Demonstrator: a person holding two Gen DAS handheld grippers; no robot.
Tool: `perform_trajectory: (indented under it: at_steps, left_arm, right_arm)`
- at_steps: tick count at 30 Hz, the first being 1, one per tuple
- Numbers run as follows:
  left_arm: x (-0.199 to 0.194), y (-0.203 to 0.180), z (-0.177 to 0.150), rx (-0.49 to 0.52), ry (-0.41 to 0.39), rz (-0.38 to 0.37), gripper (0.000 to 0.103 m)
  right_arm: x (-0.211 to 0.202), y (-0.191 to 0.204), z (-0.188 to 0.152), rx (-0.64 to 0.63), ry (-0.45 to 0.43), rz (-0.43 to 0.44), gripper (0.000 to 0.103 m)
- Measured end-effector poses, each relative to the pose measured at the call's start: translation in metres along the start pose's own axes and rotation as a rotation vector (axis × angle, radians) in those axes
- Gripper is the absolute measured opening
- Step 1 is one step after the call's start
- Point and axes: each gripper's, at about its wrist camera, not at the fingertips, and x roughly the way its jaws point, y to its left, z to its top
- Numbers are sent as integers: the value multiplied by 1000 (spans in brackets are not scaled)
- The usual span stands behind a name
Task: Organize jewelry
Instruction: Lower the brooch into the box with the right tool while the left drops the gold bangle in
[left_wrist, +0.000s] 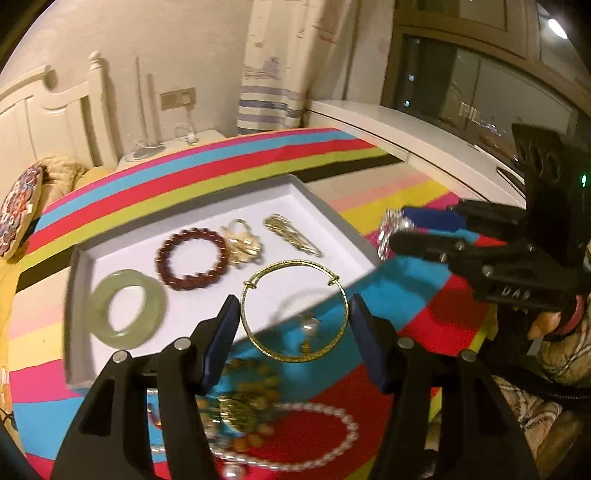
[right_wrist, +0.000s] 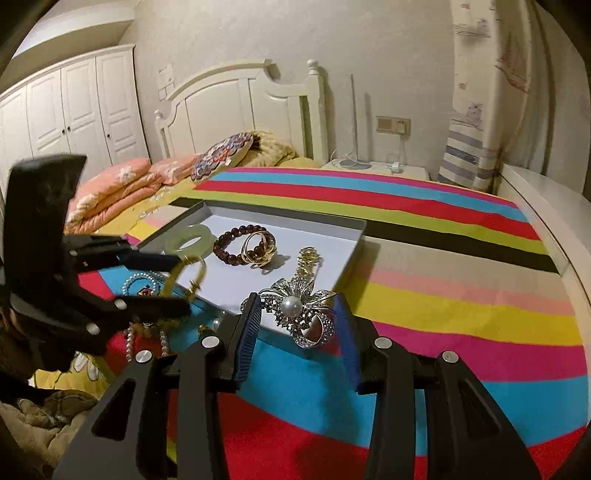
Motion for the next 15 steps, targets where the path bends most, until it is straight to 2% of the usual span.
perform_trajectory:
  at_steps: [8, 15]
  left_arm:
    - [3, 53, 19, -40, 26, 90, 60]
    - [25, 106, 46, -86, 83, 159, 60]
  right_arm:
    - [42, 12, 16, 4, 74, 23, 39]
    - [68, 19, 23, 11, 135, 12, 39]
